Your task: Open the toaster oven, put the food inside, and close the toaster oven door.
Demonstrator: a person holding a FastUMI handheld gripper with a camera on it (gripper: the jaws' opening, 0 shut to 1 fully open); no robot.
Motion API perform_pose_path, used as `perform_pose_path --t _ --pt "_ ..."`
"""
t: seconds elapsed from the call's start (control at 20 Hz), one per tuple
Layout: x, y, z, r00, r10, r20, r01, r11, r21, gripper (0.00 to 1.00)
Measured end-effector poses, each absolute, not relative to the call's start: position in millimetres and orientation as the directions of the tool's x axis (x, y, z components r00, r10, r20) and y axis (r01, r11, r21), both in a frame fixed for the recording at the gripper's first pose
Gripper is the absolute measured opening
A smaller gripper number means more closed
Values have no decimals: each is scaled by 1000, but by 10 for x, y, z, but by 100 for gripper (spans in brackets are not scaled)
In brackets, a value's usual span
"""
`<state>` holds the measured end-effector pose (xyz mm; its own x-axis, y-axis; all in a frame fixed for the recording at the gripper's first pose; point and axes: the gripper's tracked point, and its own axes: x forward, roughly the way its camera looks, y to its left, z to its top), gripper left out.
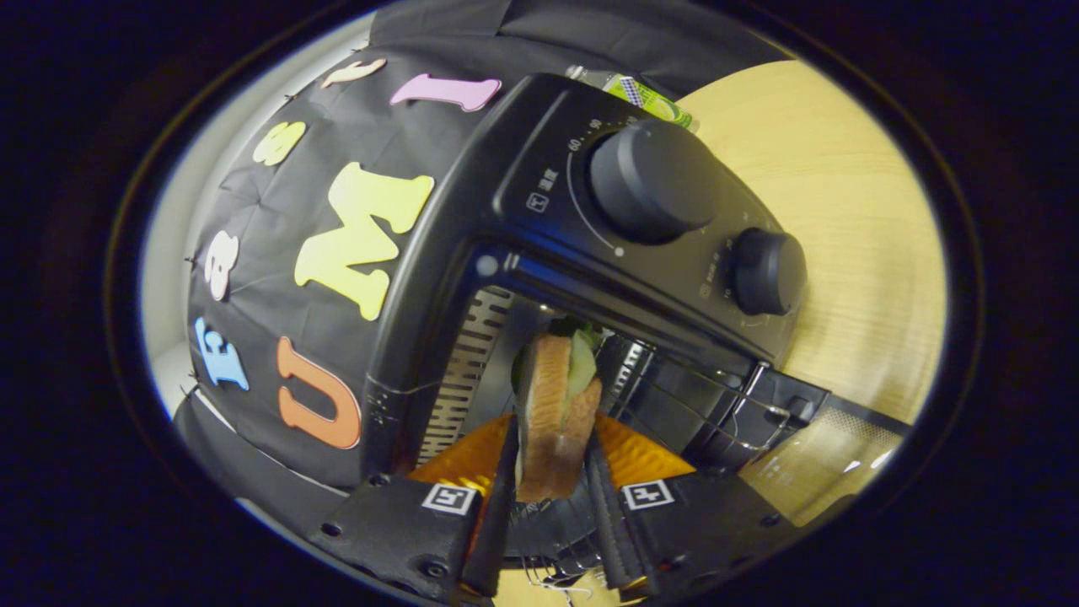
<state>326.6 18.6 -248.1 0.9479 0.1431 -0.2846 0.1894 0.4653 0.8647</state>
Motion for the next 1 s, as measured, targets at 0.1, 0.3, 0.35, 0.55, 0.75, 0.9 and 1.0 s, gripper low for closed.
perform_pose_path --t 0.1,0.3,0.35,0.55,0.75,0.9,1.0 --pt "3271 210 -2494 944 148 -294 193 474 859 63" --pt "3267 249 -2481 946 148 -287 154 576 803 66" --pt "3262 268 -2484 945 148 -292 142 620 772 68" --pt "3193 386 -2499 939 149 -311 78 786 613 82" --pt "3156 422 -2599 923 140 -358 39 893 448 92" --pt "3069 517 -2677 897 152 -415 -8 944 329 93" --pt "2971 575 -2747 873 133 -470 -25 973 231 93"
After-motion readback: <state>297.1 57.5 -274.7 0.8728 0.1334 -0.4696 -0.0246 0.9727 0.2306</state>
